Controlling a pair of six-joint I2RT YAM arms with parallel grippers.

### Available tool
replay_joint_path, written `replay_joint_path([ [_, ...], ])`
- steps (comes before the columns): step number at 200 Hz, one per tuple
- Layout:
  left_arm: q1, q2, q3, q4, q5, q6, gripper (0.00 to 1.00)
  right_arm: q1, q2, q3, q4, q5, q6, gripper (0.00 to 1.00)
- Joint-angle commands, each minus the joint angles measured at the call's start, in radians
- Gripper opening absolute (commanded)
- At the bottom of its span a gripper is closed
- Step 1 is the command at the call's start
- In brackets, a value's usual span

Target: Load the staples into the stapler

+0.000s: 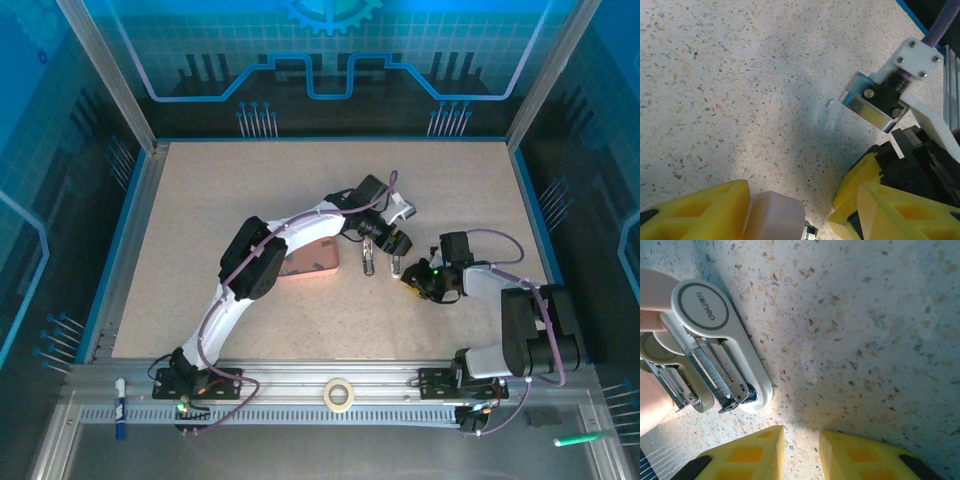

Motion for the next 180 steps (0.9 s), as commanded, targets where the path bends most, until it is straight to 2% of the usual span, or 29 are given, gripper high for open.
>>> replay_joint_path([
  [1, -0.016, -0.061, -0.021, -0.017, 0.045, 0.04, 0.59, 0.04, 0.037, 0.011, 0.169, 0.04, -0.01, 0.3],
  [66, -0.021, -0.077, -0.044, -0.025, 0.053, 0.06, 0.59, 0.041, -0.066, 0.007, 0.116, 0.048, -0.009, 0.34],
  [180, -0.03, -0.105, -0.079, -0.057, 0.068, 0.099, 0.59, 0.034, -0.165, -0.004, 0.024, 0.108, -0.013, 0.33],
])
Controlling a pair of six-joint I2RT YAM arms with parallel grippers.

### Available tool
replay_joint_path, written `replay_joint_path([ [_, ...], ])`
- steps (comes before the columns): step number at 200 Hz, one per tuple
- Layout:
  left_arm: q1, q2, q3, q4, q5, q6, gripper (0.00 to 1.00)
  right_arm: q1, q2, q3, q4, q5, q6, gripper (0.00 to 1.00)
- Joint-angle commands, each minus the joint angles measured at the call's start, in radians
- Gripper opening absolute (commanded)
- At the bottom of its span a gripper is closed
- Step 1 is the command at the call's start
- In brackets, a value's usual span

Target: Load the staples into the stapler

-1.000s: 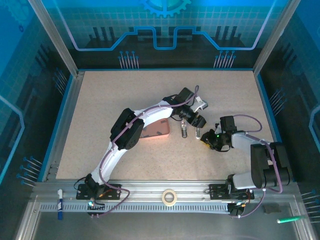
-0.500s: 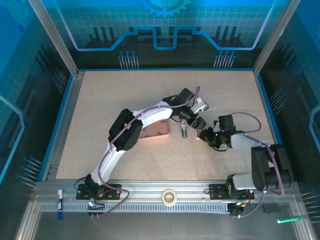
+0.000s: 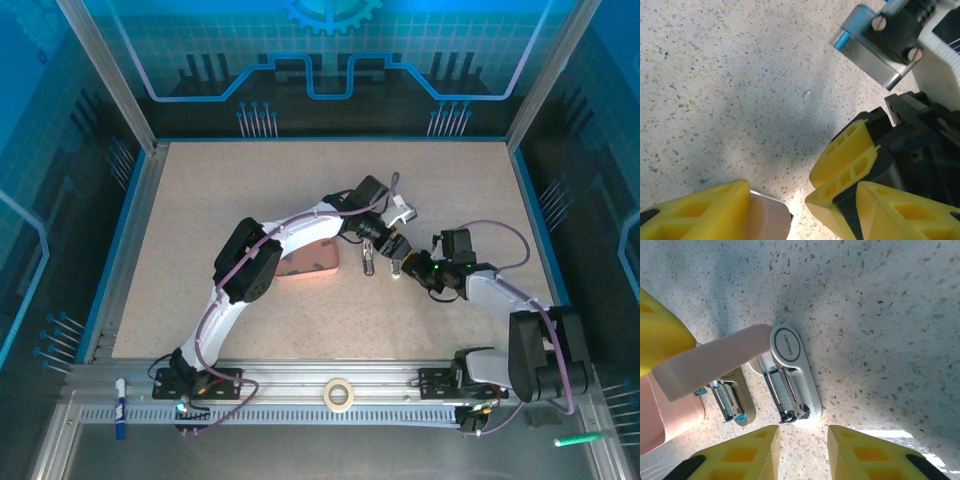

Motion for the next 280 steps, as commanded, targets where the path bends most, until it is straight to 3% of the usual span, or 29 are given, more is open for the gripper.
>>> replay_joint_path([
  [1, -0.017, -0.047, -0.022, -0.046, 0.045, 0.038, 0.59, 0.006, -0.029, -0.002, -0.021, 0.021, -0.012, 0.33],
  [69, -0.028, -0.062, -0.042, -0.049, 0.038, 0.046, 0.59, 0.004, -0.08, -0.001, -0.075, 0.042, -0.014, 0.33],
  [127, -0.001, -0.178, -0.129, 0.055, -0.074, -0.076, 0.72, 0.02, -0.111, 0.077, -0.164, 0.043, -0.031, 0.37],
  [179, 0.095, -0.36, -0.377, 0.287, -0.092, -0.231, 0.77, 0.082, -0.028, 0.187, -0.201, 0.069, -0.044, 0.41],
  [227, 0.173, -0.436, -0.506, 0.373, -0.092, -0.293, 0.78, 0.117, 0.09, 0.281, -0.247, 0.1, -0.068, 0.43],
  [280, 0.192, -0.442, -0.542, 0.374, -0.087, -0.284, 0.78, 0.122, 0.134, 0.304, -0.336, 0.17, -0.098, 0.4],
])
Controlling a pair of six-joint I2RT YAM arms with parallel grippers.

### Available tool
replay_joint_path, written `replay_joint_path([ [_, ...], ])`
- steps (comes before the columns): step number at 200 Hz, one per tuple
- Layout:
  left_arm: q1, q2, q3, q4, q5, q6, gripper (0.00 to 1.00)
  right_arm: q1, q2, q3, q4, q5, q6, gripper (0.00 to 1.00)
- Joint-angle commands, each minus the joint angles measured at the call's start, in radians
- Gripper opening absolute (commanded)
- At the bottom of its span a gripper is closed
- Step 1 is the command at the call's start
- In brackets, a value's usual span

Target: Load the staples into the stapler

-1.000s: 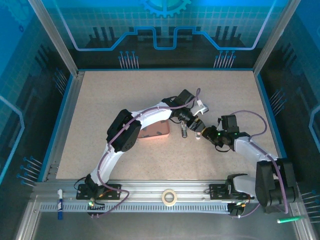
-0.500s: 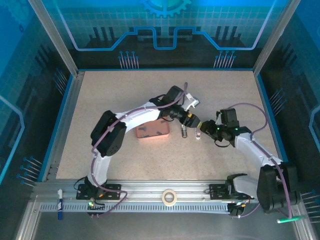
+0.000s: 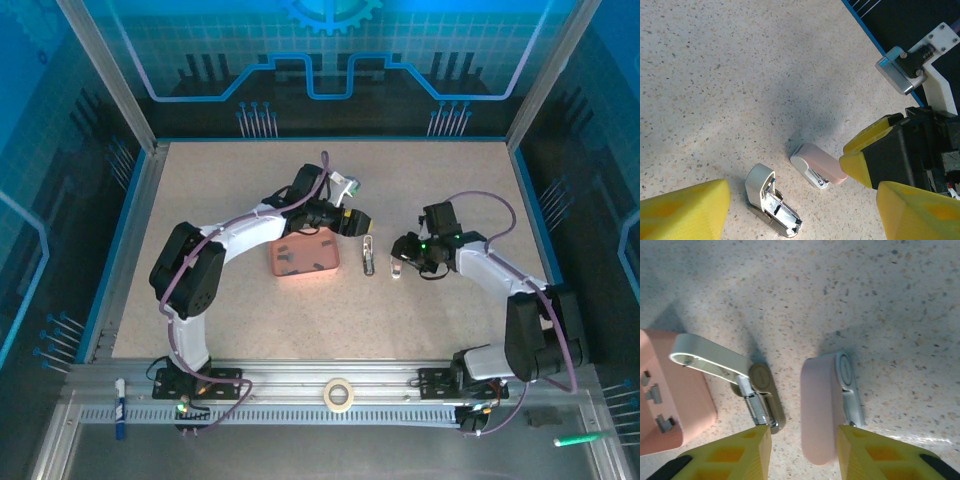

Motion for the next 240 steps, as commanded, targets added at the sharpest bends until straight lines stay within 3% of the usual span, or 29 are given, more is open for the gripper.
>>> replay_joint_path([
  [1, 0.004, -0.036, -0.02, 0.028, 0.003, -0.008, 0.78, 0.014, 0.011, 0.021, -0.086, 0.052, -0.031, 0.4],
  [119, 0.005, 0.0, -0.006, 0.027, 0.019, -0.011, 0.78, 0.016, 0.076, -0.039, -0.051, 0.044, -0.022, 0.32],
  [189, 0.004, 0.011, 0.001, 0.02, 0.017, -0.005, 0.78, 0.044, 0.127, -0.037, -0.126, 0.118, 0.022, 0.24],
  [240, 0.005, 0.014, 0.006, -0.002, 0.016, 0.008, 0.78, 0.064, 0.132, -0.016, -0.157, 0.154, 0.017, 0.24],
])
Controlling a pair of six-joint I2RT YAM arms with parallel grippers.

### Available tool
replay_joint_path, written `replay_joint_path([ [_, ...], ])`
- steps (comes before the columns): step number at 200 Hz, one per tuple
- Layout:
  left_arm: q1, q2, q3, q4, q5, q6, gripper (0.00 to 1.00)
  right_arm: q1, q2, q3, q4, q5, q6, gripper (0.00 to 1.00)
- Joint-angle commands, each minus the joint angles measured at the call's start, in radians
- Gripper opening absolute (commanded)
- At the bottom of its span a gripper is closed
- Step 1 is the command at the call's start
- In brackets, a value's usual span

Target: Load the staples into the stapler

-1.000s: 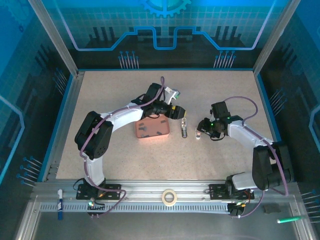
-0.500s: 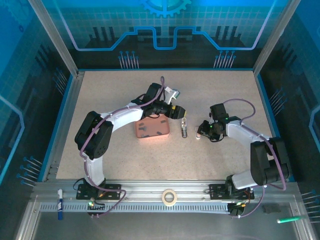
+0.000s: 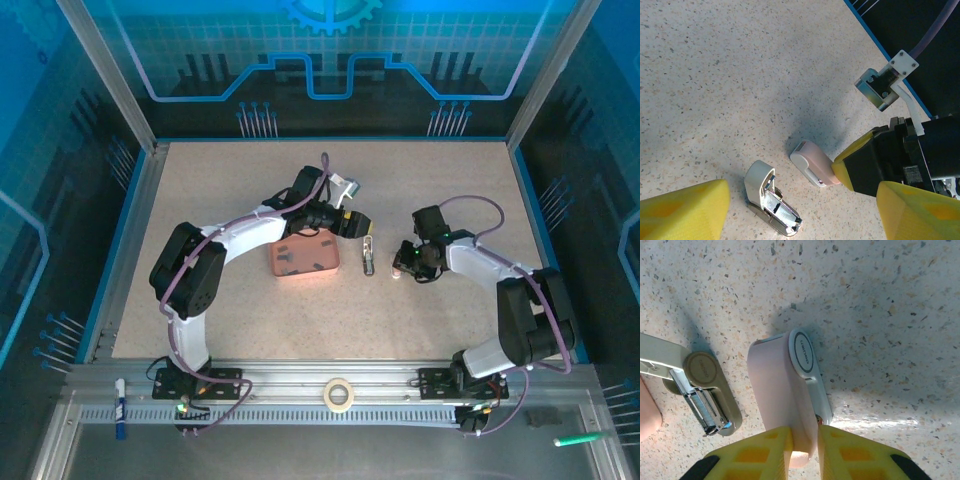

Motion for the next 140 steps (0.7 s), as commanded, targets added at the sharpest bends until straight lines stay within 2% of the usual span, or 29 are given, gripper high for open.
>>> replay_joint_path([
  [1, 0.006, 0.013, 0.02, -0.015, 0.015, 0.014, 0.78, 0.017, 0.04, -0.024, -0.097, 0.067, 0.003, 0.24],
  [60, 0.002, -0.036, 0.017, -0.098, -0.027, 0.051, 0.79, 0.058, -0.111, 0.057, -0.075, 0.076, -0.034, 0.38],
  [140, 0.006, -0.045, 0.057, -0.234, -0.034, 0.07, 0.78, 0.143, -0.21, 0.025, 0.0, 0.087, 0.023, 0.39],
])
